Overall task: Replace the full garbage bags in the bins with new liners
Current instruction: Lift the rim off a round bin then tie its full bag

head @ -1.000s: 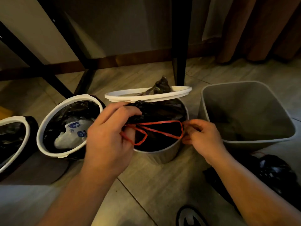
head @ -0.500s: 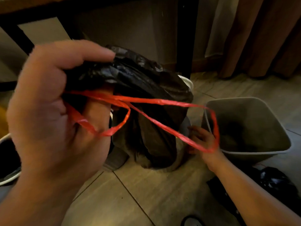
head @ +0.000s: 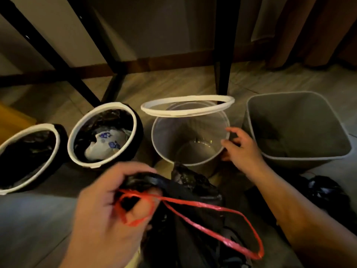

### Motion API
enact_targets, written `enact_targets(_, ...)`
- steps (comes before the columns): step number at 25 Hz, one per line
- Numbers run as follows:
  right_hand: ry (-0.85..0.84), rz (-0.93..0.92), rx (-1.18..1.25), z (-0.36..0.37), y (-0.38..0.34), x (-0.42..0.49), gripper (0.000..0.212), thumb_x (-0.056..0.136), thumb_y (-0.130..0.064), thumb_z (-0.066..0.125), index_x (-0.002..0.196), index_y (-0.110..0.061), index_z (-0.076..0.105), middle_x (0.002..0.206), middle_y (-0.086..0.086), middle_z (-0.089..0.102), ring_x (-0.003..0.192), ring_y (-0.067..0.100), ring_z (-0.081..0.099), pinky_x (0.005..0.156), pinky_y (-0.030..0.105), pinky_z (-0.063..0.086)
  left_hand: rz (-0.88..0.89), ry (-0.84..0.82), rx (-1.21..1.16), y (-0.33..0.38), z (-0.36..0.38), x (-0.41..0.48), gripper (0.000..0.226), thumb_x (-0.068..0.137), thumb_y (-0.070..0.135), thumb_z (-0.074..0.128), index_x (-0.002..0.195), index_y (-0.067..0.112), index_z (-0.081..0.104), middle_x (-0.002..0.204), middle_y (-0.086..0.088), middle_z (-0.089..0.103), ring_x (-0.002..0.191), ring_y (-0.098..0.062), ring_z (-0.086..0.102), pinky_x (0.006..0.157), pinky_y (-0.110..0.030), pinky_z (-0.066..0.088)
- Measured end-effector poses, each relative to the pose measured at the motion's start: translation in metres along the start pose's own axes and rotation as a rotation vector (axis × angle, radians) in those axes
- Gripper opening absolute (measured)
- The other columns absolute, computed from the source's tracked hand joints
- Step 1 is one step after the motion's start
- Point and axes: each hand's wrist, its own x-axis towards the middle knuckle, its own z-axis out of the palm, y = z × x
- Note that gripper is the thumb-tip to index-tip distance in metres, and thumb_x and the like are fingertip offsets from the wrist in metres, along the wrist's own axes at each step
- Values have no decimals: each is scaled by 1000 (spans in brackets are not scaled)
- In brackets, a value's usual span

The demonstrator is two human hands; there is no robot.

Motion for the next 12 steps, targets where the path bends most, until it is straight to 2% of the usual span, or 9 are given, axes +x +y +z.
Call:
enact_targets(2, 1, -2, 0, 0, -3, -1, 36, 83, -43, 71, 111, -64, 63, 104, 2, 73, 72, 20, 79, 61, 36, 64, -88, -4, 97, -18, 10, 2, 27, 76, 35, 79, 103, 32, 75, 79, -1, 75, 59, -14, 68, 52, -28, 56)
enact_targets(5, -6, -6, -11, -2, -6, -5, 35, 88, -40, 72, 112, -64, 62, 109, 5, 72, 76, 21, 79, 65, 36, 65, -287, -54, 230, -53, 36, 4, 17, 85, 26, 81, 96, 36, 74, 77, 5, 75, 66, -19, 72, 57, -36, 61)
enact_targets(7, -24, -3, -25, -2, -5, -8, 38, 88, -42, 75, 113, -66, 60, 108, 3, 73, 79, 20, 80, 67, 37, 65, -435, 27, 100, -66, 46, 11, 15, 91, 20, 77, 91, 35, 73, 75, 4, 75, 67, -21, 73, 53, -39, 62)
enact_targets(9, -25, -5, -36, -1, -2, -9, 46, 89, -33, 80, 113, -67, 58, 106, 4, 74, 80, 21, 80, 68, 37, 65, -536, 131, -123, -70, 51, 20, 10, 94, 18, 74, 88, 26, 73, 76, 3, 74, 70, -15, 74, 52, -33, 60)
enact_targets(12, -24, -8, -8, 1, -3, -7, 52, 91, -19, 80, 126, -52, 58, 106, 11, 72, 76, 24, 79, 65, 38, 64, -609, 242, -381, -65, 57, 24, 10, 96, 17, 72, 87, 16, 74, 89, -8, 76, 85, -20, 76, 59, -34, 62)
